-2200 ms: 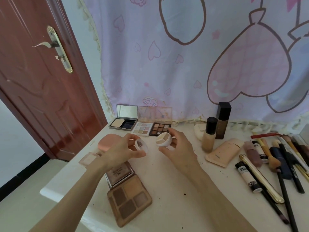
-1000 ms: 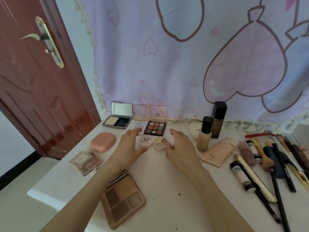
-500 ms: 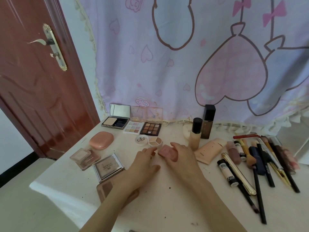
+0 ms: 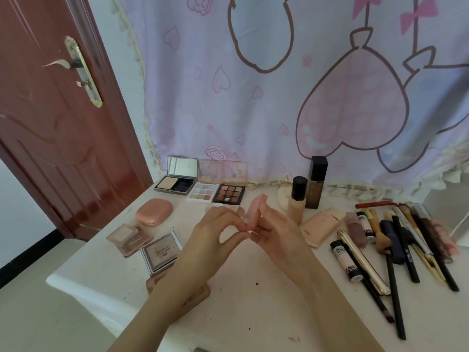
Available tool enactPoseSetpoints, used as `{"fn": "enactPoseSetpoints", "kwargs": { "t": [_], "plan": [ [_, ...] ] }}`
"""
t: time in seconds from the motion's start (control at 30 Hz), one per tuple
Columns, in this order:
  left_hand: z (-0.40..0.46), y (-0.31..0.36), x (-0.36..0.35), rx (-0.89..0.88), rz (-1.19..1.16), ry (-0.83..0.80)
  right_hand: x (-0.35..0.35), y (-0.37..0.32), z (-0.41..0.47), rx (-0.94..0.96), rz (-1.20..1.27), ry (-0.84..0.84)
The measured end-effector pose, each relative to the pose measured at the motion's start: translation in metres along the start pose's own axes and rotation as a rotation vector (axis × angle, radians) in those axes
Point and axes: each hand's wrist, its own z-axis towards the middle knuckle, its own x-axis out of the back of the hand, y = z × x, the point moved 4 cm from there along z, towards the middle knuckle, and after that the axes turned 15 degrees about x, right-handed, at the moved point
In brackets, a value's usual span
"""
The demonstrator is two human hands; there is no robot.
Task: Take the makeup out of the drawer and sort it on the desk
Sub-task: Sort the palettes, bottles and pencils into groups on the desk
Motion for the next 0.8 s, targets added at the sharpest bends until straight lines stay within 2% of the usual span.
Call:
{"fn": "enactPoseSetpoints", "kwargs": {
  "t": [0.13,0.33,0.47,0.73,0.8],
  "plan": [
    [0.002,0.001,0.002,0.058,0.013,-0.051,-0.008,0.001,-0.004,-0.043,0.114,-0.024],
    [0.011,0.008,0.017,0.087,0.171,-0.262,-0.016,0.008,-0.007,-0.157,0.256,-0.044],
    [0.011,0.007,0.023,0.179,0.162,-0.29,-0.022,0.011,-0.009,-0.189,0.336,-0.056],
    [0.017,0.008,0.035,0.311,0.145,-0.439,-0.022,0.016,-0.011,-0.256,0.378,-0.041],
    [0.02,0.01,0.041,0.292,0.17,-0.469,-0.023,0.017,-0.011,-0.267,0.375,-0.04]
  ]
}}
